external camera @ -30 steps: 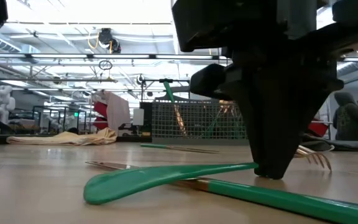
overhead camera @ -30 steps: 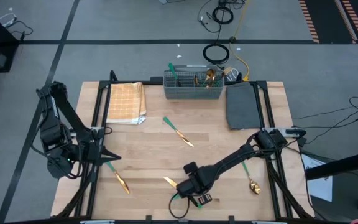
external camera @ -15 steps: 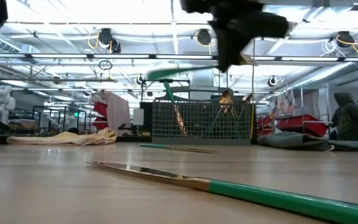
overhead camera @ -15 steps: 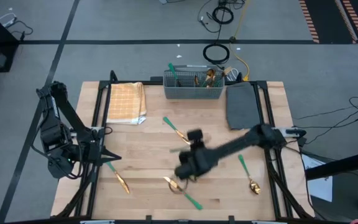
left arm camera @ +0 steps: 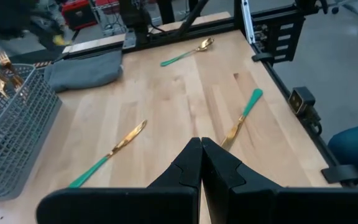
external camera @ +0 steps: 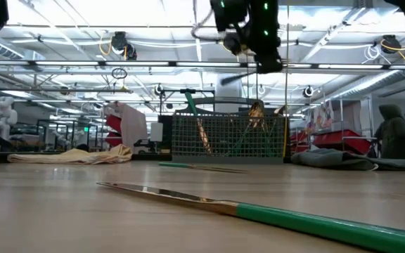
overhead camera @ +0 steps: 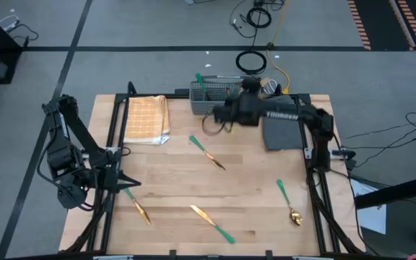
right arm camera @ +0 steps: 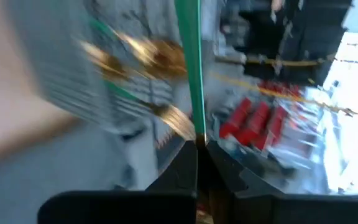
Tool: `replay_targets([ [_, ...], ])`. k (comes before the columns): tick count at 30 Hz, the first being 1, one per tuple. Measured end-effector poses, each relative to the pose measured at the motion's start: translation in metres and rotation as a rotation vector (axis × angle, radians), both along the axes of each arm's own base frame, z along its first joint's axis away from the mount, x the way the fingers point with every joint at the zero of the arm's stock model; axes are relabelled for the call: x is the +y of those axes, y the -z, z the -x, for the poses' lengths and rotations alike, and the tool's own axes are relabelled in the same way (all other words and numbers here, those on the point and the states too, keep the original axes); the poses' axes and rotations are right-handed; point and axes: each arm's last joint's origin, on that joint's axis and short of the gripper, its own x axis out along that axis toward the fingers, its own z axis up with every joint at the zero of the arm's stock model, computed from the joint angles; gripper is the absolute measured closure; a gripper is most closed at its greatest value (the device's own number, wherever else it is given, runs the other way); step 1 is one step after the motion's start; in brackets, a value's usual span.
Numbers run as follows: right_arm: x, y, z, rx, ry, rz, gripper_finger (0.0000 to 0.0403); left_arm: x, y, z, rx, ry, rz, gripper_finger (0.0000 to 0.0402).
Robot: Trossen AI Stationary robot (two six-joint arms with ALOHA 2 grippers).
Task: Sort silverware
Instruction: Put the fork into the right section of the dish rack
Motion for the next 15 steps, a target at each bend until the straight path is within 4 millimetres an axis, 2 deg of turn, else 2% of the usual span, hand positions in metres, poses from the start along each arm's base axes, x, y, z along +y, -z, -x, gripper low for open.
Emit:
replay_targets([
  [3, -0.030, -0.001, 0.017, 0.134, 0.032, 0.019, 0.0403, 0.001, 0.000, 0.000, 0.004, 0.000, -0.009, 0.0391],
  [6, -0.050, 0.003, 0.027, 0.239, 0.061, 0.086, 0.0403, 0.001, 0.001, 0.001, 0.010, 0.000, -0.021, 0.0391],
  [11, -0.065, 0.002, 0.034, 0.454, 0.044, 0.179, 0.0403, 0.004, 0.004, 0.002, 0.027, -0.003, -0.062, 0.0391],
  [15, -0.068, 0.006, 0.037, 0.650, 0.004, 0.192, 0.0403, 0.005, 0.004, 0.002, 0.025, -0.011, -0.074, 0.0391],
])
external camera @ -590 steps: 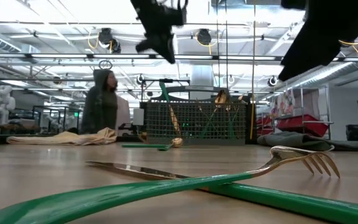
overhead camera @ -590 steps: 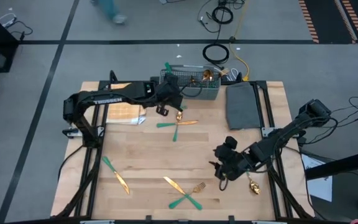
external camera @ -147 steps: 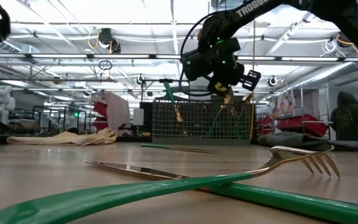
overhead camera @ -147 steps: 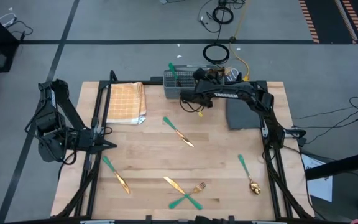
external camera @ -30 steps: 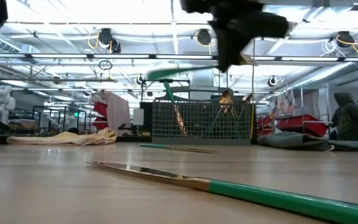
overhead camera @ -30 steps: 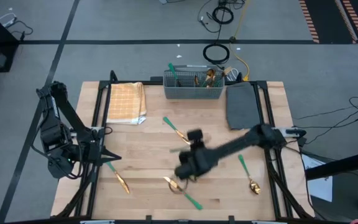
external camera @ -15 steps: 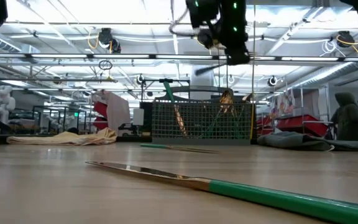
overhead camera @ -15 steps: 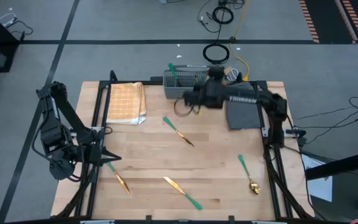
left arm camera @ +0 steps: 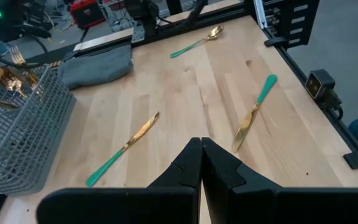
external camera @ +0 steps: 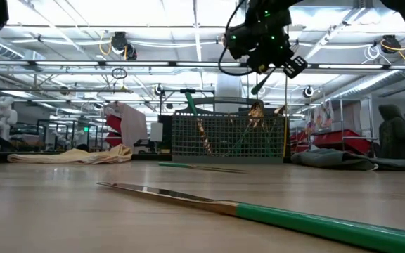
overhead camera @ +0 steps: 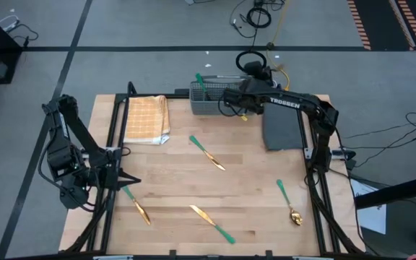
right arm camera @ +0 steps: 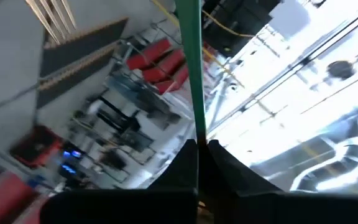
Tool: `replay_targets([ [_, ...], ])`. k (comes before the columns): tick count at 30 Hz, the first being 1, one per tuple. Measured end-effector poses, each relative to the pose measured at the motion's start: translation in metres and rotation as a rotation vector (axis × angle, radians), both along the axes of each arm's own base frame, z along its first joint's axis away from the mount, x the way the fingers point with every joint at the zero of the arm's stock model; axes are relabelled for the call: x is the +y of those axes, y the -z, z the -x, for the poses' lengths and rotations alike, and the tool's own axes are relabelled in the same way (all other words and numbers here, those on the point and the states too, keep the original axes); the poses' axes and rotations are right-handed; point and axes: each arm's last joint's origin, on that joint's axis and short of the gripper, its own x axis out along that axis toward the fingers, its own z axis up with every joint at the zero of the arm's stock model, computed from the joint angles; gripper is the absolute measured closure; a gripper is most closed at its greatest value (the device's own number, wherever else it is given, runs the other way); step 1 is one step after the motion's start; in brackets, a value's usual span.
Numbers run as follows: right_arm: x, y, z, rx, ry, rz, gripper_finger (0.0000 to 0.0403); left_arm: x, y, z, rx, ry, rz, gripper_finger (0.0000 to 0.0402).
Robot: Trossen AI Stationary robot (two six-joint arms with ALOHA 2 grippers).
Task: Sort silverware
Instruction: Put the fork into the right section of the dish rack
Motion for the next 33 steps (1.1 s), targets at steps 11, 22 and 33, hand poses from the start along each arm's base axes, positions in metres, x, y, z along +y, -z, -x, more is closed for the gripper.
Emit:
replay_targets([
  [11, 0.009, 0.025, 0.007, 0.151, -0.016, -0.103, 0.0403, 0.000, 0.000, 0.000, 0.000, -0.011, 0.017, 0.0391],
  [22, 0.020, 0.056, 0.034, 0.247, 0.003, -0.200, 0.0403, 0.001, 0.000, 0.000, -0.009, -0.021, 0.002, 0.0391],
  [33, 0.015, 0.071, 0.027, 0.340, -0.025, -0.214, 0.0402, 0.001, 0.000, 0.000, -0.012, -0.026, -0.004, 0.0391],
])
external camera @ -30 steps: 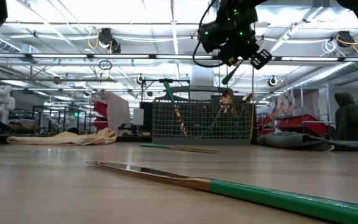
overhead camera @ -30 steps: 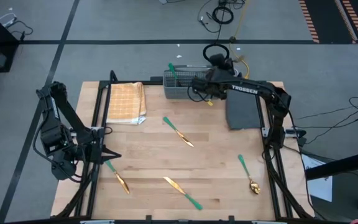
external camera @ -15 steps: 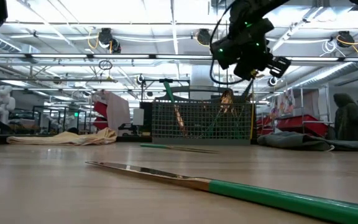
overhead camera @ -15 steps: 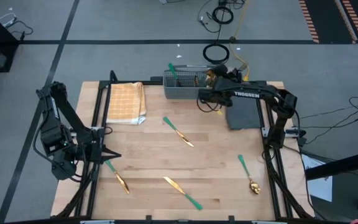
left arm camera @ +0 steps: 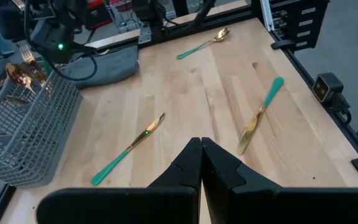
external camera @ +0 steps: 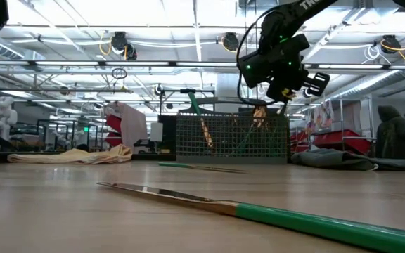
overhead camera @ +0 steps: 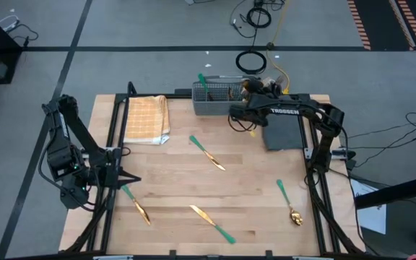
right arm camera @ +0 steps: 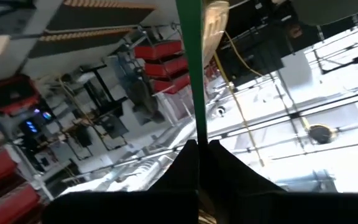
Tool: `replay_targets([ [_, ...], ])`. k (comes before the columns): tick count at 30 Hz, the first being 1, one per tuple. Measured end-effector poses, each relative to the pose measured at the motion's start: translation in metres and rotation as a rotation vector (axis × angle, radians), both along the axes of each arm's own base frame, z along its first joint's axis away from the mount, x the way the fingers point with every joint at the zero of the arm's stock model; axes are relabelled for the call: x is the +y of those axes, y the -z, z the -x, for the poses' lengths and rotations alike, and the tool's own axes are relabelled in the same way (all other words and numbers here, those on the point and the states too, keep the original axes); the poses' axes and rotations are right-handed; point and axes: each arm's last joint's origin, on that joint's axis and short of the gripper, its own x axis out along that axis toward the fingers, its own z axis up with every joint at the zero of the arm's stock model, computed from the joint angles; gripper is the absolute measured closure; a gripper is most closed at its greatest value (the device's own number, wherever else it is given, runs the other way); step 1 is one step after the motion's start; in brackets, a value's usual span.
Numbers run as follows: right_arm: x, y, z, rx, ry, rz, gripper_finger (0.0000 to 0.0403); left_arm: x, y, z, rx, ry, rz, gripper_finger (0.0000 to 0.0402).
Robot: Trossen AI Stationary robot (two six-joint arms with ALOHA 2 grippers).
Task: Sort silverware
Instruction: Put the fork into the right section of the dish rack
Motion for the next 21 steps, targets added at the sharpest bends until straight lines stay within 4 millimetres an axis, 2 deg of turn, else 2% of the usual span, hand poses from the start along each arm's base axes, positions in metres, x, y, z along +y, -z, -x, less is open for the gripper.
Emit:
replay_targets([
  [9, 0.002, 0.003, -0.010, -0.013, -0.028, -0.031, 0.0388, 0.001, 0.001, 0.001, 0.005, -0.006, -0.016, 0.0391],
  [21, 0.013, 0.003, -0.016, -0.071, -0.056, -0.021, 0.0271, 0.001, 0.001, 0.000, 0.003, -0.008, -0.011, 0.0391],
])
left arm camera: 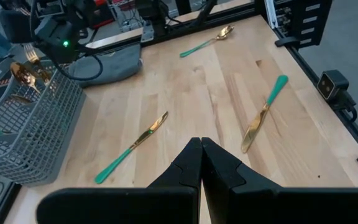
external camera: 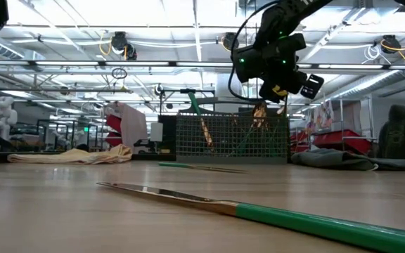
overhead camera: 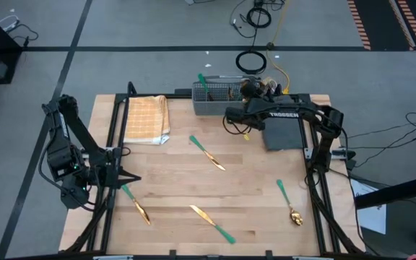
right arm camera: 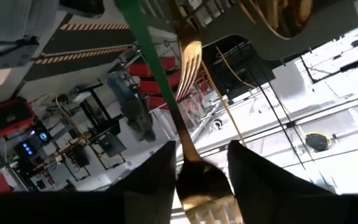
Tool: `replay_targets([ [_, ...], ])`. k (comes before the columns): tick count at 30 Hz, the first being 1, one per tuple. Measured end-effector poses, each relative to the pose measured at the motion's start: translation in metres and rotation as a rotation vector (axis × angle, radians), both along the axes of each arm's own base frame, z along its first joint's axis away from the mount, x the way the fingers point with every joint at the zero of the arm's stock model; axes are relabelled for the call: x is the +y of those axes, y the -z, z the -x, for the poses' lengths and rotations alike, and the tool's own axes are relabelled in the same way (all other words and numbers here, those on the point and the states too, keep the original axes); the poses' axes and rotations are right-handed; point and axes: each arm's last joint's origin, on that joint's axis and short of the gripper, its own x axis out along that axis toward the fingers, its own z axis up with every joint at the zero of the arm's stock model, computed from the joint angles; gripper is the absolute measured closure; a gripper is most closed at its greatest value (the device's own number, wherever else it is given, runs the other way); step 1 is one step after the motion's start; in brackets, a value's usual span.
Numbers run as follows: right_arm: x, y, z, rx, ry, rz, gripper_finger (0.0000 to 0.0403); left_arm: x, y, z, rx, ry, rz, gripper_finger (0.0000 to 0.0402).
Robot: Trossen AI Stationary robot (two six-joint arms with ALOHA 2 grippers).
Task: Sort silverware
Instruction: Put the fork into the right section of the dish rack, then put the knife into the middle left section of the dish rack
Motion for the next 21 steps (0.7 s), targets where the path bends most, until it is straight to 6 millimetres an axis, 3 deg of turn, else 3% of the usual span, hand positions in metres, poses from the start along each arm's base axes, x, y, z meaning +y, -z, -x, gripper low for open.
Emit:
replay_targets([
  [7, 0.007, 0.000, -0.003, -0.064, -0.010, 0.026, 0.0235, -0.001, -0.002, -0.001, -0.018, -0.006, 0.021, 0.0391],
  [14, 0.010, -0.001, -0.004, -0.018, -0.032, 0.022, 0.0217, -0.004, -0.004, -0.002, -0.042, -0.010, 0.056, 0.0391],
  [17, 0.009, -0.003, -0.005, 0.001, -0.042, 0.073, 0.0212, -0.004, -0.004, -0.002, -0.042, -0.010, 0.057, 0.0391],
  [21, 0.012, -0.015, -0.011, -0.140, -0.055, 0.219, 0.0212, -0.006, -0.007, -0.003, -0.060, -0.010, 0.094, 0.0391],
])
